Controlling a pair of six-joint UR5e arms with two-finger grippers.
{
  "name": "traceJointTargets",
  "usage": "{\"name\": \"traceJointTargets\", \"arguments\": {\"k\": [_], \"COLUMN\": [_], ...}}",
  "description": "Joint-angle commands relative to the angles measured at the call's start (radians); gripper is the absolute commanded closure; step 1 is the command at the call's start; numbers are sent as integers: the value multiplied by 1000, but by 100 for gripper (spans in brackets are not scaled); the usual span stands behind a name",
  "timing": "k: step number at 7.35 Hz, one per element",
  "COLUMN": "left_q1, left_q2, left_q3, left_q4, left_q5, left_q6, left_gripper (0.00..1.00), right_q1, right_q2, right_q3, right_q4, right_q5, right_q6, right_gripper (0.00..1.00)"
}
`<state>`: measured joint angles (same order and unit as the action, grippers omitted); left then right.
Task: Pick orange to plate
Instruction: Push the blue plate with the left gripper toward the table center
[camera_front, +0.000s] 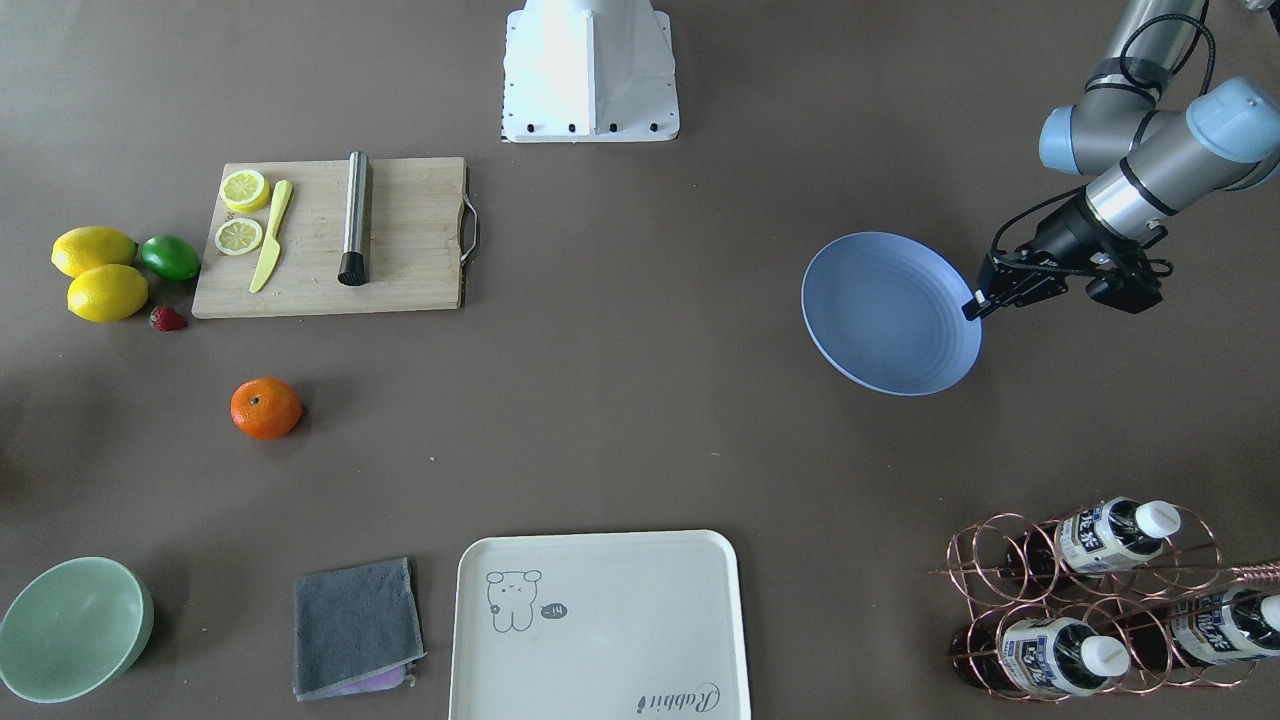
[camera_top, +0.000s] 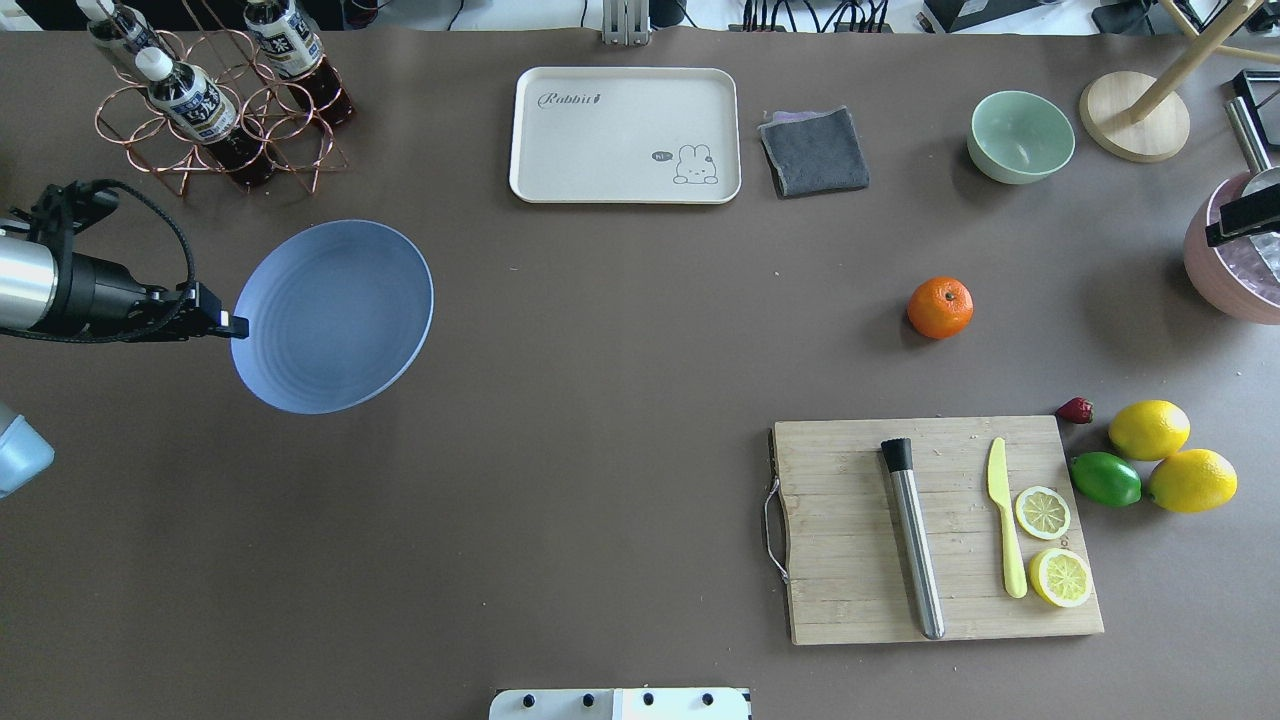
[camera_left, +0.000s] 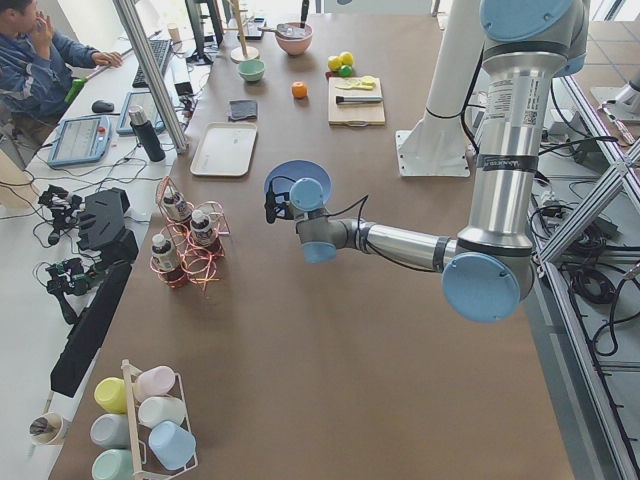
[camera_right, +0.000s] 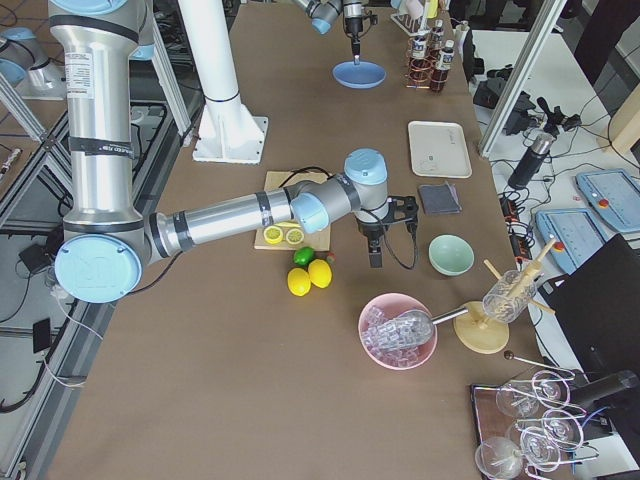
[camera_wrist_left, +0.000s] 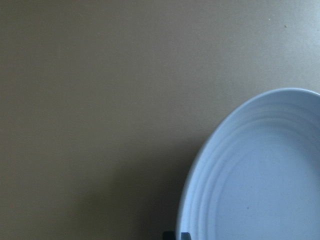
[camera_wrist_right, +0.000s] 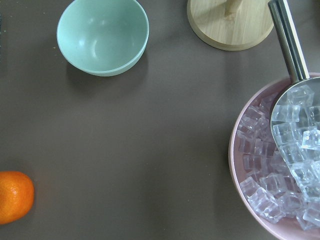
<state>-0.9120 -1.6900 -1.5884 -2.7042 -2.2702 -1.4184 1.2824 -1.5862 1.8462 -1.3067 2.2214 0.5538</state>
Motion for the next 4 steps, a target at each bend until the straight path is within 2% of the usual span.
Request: {"name": "traceJointTargets", "arguments": {"k": [1,2,3,4], "left_q1": [74,131,219,289], "left_q2": [-174,-286,-366,-402], "left_q3": [-8,-10,-7,1], "left_q4": [83,251,358,416], "left_q5": [56,133,215,295], "left_q6": [-138,-137,-131,-129], "left_gripper": [100,100,100,100], "right_q1": [0,0,-2,-3], "right_q2": [2,2,6,8], "right_q3": [-4,-4,-10,-10], "right_q4": [0,0,0,0], "right_q5": [1,3,1,3], "right_q6": [2,2,2,2], "right_gripper": [0,0,0,0]}}
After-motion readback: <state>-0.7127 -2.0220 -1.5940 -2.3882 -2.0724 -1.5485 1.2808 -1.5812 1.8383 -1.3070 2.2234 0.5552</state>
